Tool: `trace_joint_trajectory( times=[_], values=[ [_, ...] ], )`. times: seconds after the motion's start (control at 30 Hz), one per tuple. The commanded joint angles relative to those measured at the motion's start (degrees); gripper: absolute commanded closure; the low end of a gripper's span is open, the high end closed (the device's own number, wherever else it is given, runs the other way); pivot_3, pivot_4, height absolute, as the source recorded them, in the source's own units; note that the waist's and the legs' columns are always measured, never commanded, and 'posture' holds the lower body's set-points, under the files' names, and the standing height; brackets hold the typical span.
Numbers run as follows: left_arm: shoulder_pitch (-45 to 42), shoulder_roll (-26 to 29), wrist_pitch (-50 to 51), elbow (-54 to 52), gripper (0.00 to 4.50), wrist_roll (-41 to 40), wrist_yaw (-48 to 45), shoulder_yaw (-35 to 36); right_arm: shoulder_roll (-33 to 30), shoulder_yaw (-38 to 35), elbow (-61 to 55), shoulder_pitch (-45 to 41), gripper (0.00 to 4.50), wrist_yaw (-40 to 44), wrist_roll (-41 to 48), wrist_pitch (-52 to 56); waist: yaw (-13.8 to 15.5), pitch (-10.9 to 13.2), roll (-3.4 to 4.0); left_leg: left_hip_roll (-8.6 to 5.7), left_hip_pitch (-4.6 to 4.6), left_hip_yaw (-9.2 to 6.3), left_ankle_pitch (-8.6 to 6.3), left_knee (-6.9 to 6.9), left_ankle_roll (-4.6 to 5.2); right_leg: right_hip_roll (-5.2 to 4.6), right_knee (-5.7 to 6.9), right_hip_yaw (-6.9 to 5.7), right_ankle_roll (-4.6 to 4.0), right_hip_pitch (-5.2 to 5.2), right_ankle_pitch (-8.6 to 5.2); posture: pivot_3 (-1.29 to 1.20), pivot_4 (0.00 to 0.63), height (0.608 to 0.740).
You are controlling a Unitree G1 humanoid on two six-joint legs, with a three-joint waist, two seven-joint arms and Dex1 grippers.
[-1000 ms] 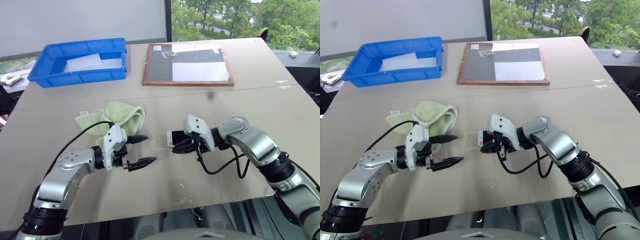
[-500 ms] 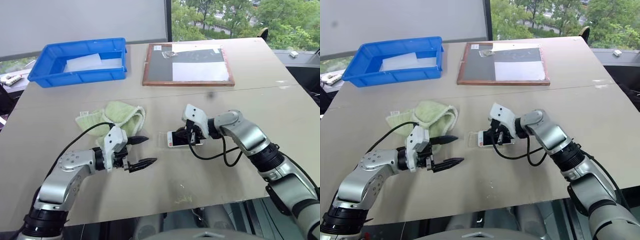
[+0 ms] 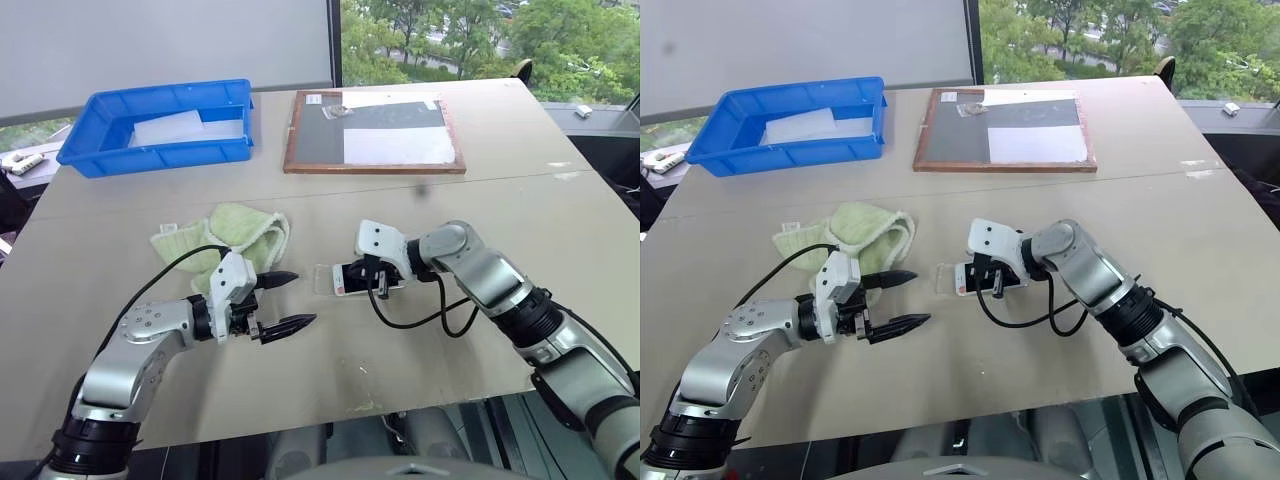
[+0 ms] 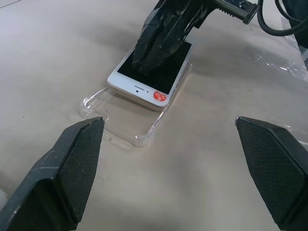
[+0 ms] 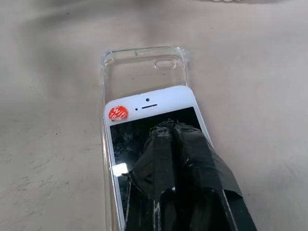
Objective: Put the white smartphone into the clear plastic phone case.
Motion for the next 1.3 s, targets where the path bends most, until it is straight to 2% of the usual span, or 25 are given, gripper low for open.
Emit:
trace_joint_trajectory(
  times=[0.03,0.4,0.53,0.77,0.87,0.97,1.13,1.2,1.23,1.3],
  values=[
    [-0.34,-0.19,-0.76,-1.02,0.00,-0.17,0.31,0.49,-0.62,4.79,5.71,2.98,4.43,0.16,-2.99,5.29,0.00,-0.10,-0.01,0.00,0.01,0.00,0.00,0.00,0.00,0.00,0.00,0.00,0.00,0.01,0.00,0.00,0.150,0.740],
    [-1.26,-0.72,-0.64,-0.33,0.00,-0.05,0.56,-0.18,0.07,5.37,8.41,4.40,4.43,-0.76,-3.62,9.18,0.17,-0.99,-0.02,0.08,0.43,-0.01,-0.01,-0.02,-0.01,-0.04,-0.09,-0.01,0.03,0.38,-0.07,0.00,0.150,0.740],
    [-1.74,-0.75,-0.59,0.07,0.00,-0.01,0.43,-0.23,2.30,1.14,5.28,5.10,4.43,-0.82,0.23,11.19,0.17,-1.11,-0.14,0.13,0.75,-0.14,-0.01,-0.15,-0.02,-0.13,-0.18,-0.01,-0.03,0.63,-0.11,0.00,0.150,0.740],
    [-1.30,-0.83,-0.52,-0.18,0.00,-0.17,0.69,0.14,1.11,0.26,4.12,6.46,4.43,-2.75,-1.35,8.72,0.14,-1.05,-0.03,0.13,0.74,-0.28,-0.01,-0.28,-0.01,-0.12,-0.30,-0.04,-0.03,0.62,-0.11,0.00,0.150,0.740],
    [-0.65,-0.61,-0.32,-0.54,0.00,-0.46,0.77,0.66,1.82,-3.07,2.22,6.87,4.43,-3.77,0.58,8.41,0.21,-1.04,-0.01,0.13,0.72,-0.28,-0.01,-0.29,-0.01,-0.13,-0.34,-0.04,-0.03,0.62,-0.11,0.00,0.150,0.740],
    [0.14,-0.08,-0.17,-0.60,0.74,-1.02,0.22,1.41,2.06,-5.60,0.64,6.99,4.50,-4.35,2.01,7.93,0.26,-0.93,0.09,0.12,0.62,-0.35,-0.01,-0.29,-0.01,-0.16,-0.46,-0.09,-0.03,0.60,-0.11,0.00,0.150,0.740],
    [1.04,0.40,-0.09,-0.63,3.35,-1.26,0.13,2.05,2.92,-9.16,-1.45,6.79,4.50,-5.14,4.62,7.55,0.31,-0.84,0.16,0.11,0.16,-0.51,-0.01,-0.30,-0.01,-0.16,-0.62,-0.27,-0.02,0.30,-0.10,0.00,0.150,0.740],
    [1.30,0.60,-0.12,-0.66,4.24,-1.33,0.09,2.17,3.46,-10.71,-2.66,6.22,4.50,-5.29,6.22,8.25,0.34,-0.77,0.19,0.09,-0.16,-0.55,0.00,-0.30,-0.01,-0.14,-0.62,-0.30,-0.03,0.10,-0.07,0.00,0.150,0.740],
    [1.42,0.70,-0.17,-0.63,4.48,-1.35,0.05,2.27,3.64,-11.04,-2.87,5.91,4.50,-5.59,6.53,8.48,0.34,-0.73,0.20,0.08,-0.24,-0.55,0.00,-0.30,-0.01,-0.13,-0.62,-0.30,-0.08,0.02,-0.04,0.00,0.150,0.740],
    [1.60,0.87,-0.23,-0.53,4.48,-1.31,0.08,2.46,4.27,-11.64,-2.72,4.94,4.50,-6.46,6.84,8.63,0.30,-0.63,0.22,0.02,-0.29,-0.55,0.00,-0.35,-0.01,-0.12,-0.62,-0.31,-0.23,-0.03,0.05,0.00,0.150,0.740]
  ],
)
